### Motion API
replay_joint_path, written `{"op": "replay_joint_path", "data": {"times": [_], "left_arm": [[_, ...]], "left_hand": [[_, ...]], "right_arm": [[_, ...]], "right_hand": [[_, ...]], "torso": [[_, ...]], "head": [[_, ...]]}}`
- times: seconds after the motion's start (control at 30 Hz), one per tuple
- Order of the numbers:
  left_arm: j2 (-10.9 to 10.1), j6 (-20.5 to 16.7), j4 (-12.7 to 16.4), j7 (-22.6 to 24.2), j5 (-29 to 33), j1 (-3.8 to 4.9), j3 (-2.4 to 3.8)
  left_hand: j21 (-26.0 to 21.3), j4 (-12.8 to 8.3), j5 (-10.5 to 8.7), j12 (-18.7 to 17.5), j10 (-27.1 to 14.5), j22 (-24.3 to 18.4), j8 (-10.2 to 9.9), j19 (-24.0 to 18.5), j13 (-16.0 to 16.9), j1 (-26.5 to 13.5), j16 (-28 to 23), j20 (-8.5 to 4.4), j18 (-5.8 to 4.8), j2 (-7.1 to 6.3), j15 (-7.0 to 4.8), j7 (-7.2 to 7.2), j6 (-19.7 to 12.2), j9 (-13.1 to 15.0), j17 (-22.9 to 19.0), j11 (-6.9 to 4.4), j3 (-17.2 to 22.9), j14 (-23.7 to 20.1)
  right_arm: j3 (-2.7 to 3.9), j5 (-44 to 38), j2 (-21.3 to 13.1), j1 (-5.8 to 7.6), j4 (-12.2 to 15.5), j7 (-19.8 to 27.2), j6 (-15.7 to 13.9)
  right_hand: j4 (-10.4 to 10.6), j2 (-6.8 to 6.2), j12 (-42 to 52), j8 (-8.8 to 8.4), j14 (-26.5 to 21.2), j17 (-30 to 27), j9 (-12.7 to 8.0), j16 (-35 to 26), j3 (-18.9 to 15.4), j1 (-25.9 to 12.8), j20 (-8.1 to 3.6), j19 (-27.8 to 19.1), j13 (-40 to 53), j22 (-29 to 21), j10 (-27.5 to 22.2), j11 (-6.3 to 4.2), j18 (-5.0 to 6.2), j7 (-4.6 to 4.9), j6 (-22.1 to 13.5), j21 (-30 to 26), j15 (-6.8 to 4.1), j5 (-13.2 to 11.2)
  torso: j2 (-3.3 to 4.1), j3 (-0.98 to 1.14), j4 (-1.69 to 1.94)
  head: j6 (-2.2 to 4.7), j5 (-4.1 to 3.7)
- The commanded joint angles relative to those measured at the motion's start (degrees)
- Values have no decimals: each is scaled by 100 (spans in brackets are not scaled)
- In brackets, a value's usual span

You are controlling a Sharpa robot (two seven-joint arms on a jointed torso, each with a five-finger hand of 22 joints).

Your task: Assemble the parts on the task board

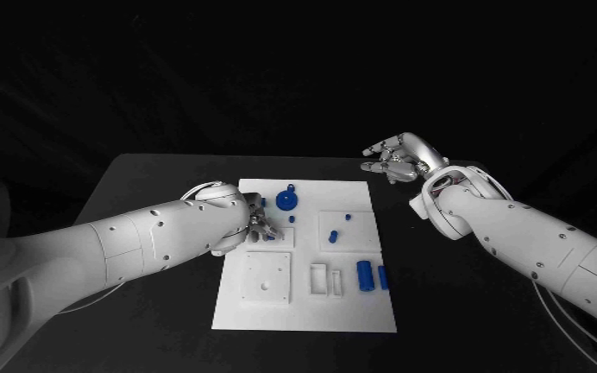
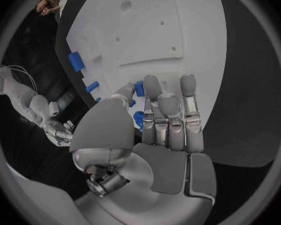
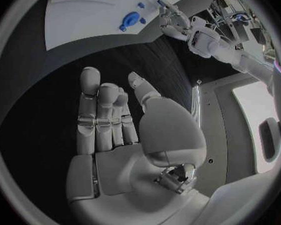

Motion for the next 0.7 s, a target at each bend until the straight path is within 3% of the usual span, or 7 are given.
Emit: {"op": "replay_joint_path", "data": {"times": [0.03, 0.07, 0.13, 0.23, 0.53, 0.63, 0.7], "left_arm": [[-11, -72, -13, 59, 52, -2, 2], [-16, -79, -14, 60, 57, -2, 4], [-25, -86, -15, 61, 64, -2, 9], [-40, -101, -17, 65, 70, -2, 16], [-95, -121, -9, 82, 151, -2, 43], [-125, -137, 3, 93, 216, -2, 85], [-168, -165, 21, 125, 406, -3, 173]], "left_hand": [[-31, 96, -294, -22, 256, 99, 29, 38, 7, -26, 4, 9, -88, -118, 22, 32, 43, 16, -9, 19, -30, -15], [-32, 141, -427, -21, 256, 99, 30, 38, 7, -46, 5, 11, -88, -157, 25, 36, 54, 21, -9, 22, -66, -16], [-34, 266, -412, -23, 256, 99, 28, 39, 7, -20, 6, 13, -88, -113, 29, 44, 60, 39, -9, 24, -543, -18], [-39, 514, -590, -22, 256, 99, 27, 39, 8, 75, 8, 13, -88, -189, 28, 49, 65, 54, -11, 31, -710, -18], [-39, 612, -671, -22, 258, 101, 21, 37, -18, -184, 8, -1, -88, -371, 18, 52, 43, 13, 3, 30, -1629, -27], [-39, 614, -671, -26, 257, 101, 20, 36, -30, -194, 3, -1, -88, -374, 19, 55, 31, -6, 7, 32, -1752, -28], [-43, 616, -670, -47, 254, 99, 14, 29, -49, -229, -18, -1, -88, -378, 22, 67, -6, -37, 3, 38, -1789, -42]], "right_arm": [[3, 2, 6, -2, -3, 26, 25], [3, 2, 5, -2, -4, 26, 26], [3, 2, 4, -3, -5, 25, 27], [3, 2, 4, -4, -9, 26, 27], [3, 12, -1, -6, -20, 29, 20], [3, 21, -5, -8, -22, 33, 10], [3, 31, -13, -9, -23, 37, 0]], "right_hand": [[-12, -15, 19, -30, 50, 9, -7, -22, 28, -21, 12, 235, -6, -10, -26, 19, 118, -10, -38, 36, 4, 25], [-9, -9, 23, -30, 50, 9, -7, -22, 31, -22, 12, 236, -3, -8, -23, 18, 118, -10, -37, 43, 4, 27], [-7, -3, 26, -29, 50, 10, -7, -22, 34, -23, 12, 237, -1, -7, -20, 18, 118, -10, -36, 49, 4, 29], [-7, -3, 26, -29, 50, 10, -7, -22, 34, -23, 12, 237, -1, -7, -20, 18, 118, -10, -36, 49, 4, 29], [24, -16, 24, -30, 51, 14, -8, -24, 23, -71, 14, 236, -6, -20, -21, 20, 123, -8, -55, 52, 4, 81], [33, -28, 16, -30, 51, 16, -8, -24, 21, -85, 14, 235, -14, -28, -26, 20, 126, -4, -71, 47, 5, 169], [47, -37, 12, -31, 54, 17, -8, -23, 11, -107, 16, 235, -18, -31, -27, 22, 127, -2, -84, 50, 6, 220]], "torso": [[0, 1, 2], [-1, 1, 3], [3, 1, 4], [2, 1, 4], [-3, 1, -1], [-2, 0, -1], [0, -3, 0]], "head": [[-6, -3], [-6, -3], [-4, -5], [-7, -4], [-16, -8], [-14, -6], [0, -8]]}}
